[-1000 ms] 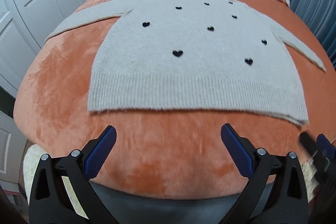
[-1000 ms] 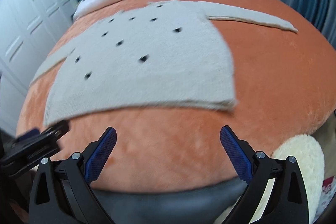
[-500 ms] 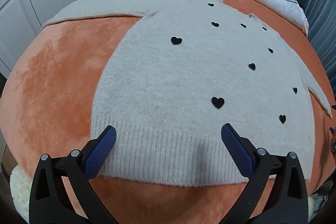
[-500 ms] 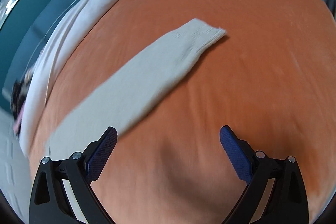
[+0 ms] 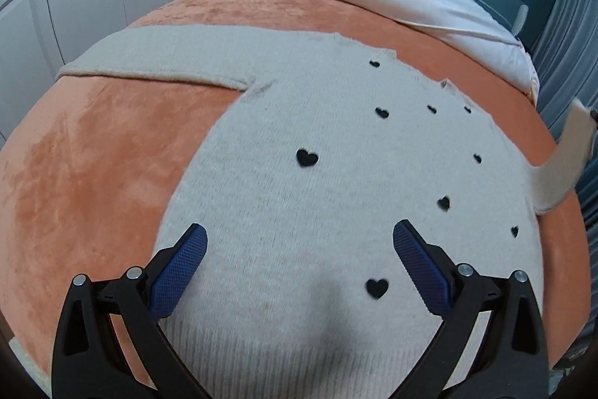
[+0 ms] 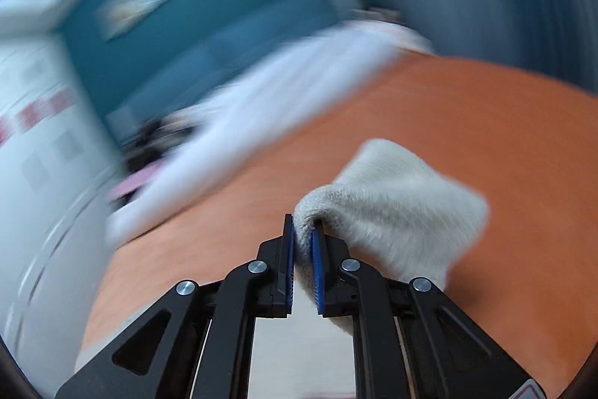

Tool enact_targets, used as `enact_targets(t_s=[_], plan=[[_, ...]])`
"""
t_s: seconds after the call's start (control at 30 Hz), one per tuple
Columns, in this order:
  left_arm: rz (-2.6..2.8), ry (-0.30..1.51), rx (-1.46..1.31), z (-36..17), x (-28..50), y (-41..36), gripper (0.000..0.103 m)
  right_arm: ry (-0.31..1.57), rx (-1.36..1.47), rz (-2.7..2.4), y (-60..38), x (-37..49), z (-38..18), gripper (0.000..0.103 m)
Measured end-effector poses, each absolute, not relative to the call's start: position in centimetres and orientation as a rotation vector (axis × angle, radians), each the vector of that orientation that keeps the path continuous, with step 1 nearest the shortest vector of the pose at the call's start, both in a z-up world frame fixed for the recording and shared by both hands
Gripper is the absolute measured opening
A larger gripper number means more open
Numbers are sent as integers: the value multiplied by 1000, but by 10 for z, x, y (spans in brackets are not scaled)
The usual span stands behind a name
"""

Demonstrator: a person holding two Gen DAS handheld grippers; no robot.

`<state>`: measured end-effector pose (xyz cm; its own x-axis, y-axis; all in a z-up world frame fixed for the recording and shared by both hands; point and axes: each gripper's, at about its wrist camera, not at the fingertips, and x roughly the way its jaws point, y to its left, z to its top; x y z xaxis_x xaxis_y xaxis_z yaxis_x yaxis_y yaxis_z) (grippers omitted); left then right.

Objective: Fold small clothes

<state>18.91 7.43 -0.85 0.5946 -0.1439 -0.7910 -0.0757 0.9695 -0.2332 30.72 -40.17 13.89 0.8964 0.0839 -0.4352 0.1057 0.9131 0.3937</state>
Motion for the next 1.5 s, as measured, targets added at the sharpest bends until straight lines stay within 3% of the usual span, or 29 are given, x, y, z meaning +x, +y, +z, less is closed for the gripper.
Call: enact_targets(t_s=[0.1, 0.13, 0.23, 0.3, 0.4, 0.47, 0.63, 0.67, 0.7, 0.73, 0.77, 0.8, 0.93, 1.03, 1.2, 1.27, 1.3, 1.33, 1.5], plan=[[-94, 923, -373, 1, 212, 80, 98, 564, 371, 258, -288, 338, 117, 18], [-114, 928, -420, 2, 224, 81, 98, 647, 358, 299, -255, 352, 90, 29], [-148, 955, -518, -4, 262, 82, 98, 816, 350, 251, -222, 368, 23, 31], [-158, 977, -562, -11, 284, 82, 98, 886, 425, 185, -235, 355, -7, 31], [-160, 1004, -621, -29, 321, 82, 98, 851, 576, 80, -274, 313, -22, 40], [-152, 1026, -657, -43, 341, 80, 98, 819, 654, -26, -308, 289, -30, 55], [-105, 1077, -749, -76, 372, 67, 96, 841, 911, -92, -370, 287, -66, 55], [-109, 1069, -734, -73, 376, 62, 90, 830, 923, -95, -367, 285, -72, 51], [-126, 1069, -720, -70, 381, 56, 64, 823, 920, -100, -369, 291, -71, 45], [-123, 1083, -700, -68, 386, 52, 44, 813, 912, -95, -369, 298, -68, 16], [-121, 1084, -683, -64, 390, 49, 34, 786, 908, -91, -373, 304, -60, 8], [-126, 1071, -675, -58, 393, 50, 22, 717, 919, -94, -381, 301, -48, 8], [-138, 1009, -646, -50, 399, 61, 9, 578, 914, -159, -399, 283, -32, 7], [-93, 1086, -595, -88, 402, 66, 0, 785, 886, -253, -404, 294, -93, 5], [-135, 1017, -662, -83, 388, 80, 1, 743, 817, -214, -391, 293, -67, 9], [-162, 1002, -665, -72, 378, 82, 20, 781, 764, -246, -383, 290, -64, 11], [-168, 992, -665, -66, 373, 85, 41, 773, 746, -255, -377, 288, -58, 14], [-166, 962, -652, -57, 365, 90, 56, 753, 707, -266, -366, 283, -48, 15], [-14, 881, -596, -40, 345, 150, 62, 784, 503, -216, -329, 264, -37, 15]])
